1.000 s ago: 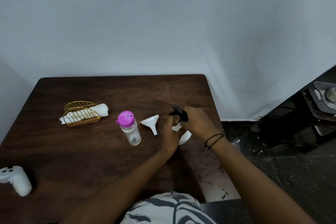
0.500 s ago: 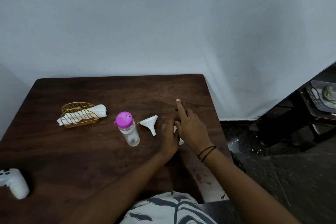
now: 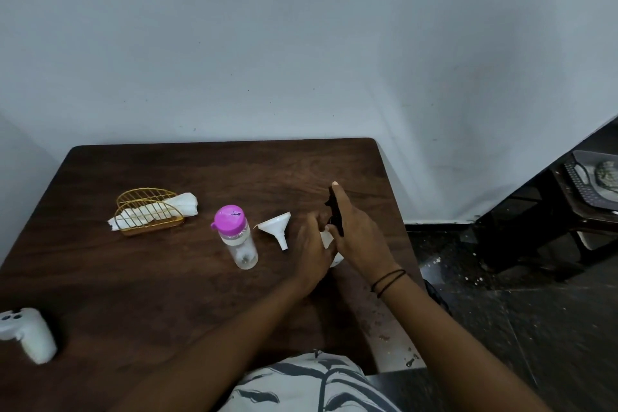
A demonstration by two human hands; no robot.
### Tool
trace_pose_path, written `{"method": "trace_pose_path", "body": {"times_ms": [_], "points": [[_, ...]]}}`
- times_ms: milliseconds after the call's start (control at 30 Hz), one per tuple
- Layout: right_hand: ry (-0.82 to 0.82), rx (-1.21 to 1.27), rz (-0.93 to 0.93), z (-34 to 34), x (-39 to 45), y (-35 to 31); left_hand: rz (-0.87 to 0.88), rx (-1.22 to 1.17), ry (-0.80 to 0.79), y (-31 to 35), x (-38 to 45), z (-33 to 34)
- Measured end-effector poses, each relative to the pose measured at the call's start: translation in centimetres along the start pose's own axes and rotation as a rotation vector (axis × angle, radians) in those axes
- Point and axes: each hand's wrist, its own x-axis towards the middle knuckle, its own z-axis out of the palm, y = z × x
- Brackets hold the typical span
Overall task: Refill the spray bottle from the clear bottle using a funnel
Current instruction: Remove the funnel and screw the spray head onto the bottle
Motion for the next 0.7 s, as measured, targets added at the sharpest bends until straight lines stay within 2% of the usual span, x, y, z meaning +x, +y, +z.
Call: {"method": "trace_pose_path", "body": {"times_ms": [100,200,267,367,500,700], "points": [[0.050,-0.028,0.031,0.6,-0.3,0.4,-0.036,-0.010,-0.017,0.1,0.0,0.2],[0.031,-0.042,0.045,1.2,-0.5,0.4,-0.038,0.018,-0.045,-0.6,0.0,0.4],[0.025,0.046,0.055,1.3,-0.6,0.4,-0.062,-0.016,-0.061,-0.6,0.1,0.5],[-0.005,0.170,0.047,1.0,-1.1,0.5,0.031,-0.008,-0.051,0.0,-0.2,0.1],[0.007,0.234,0.051,1.0,-1.4,0.7,0.056,0.038,-0.038,-0.3,-0.5,0.1],[0.133,0.462,0.236,2.1,-1.9,-0.2,0.022,-0.079,0.026,0.3,-0.8,0.4]]}}
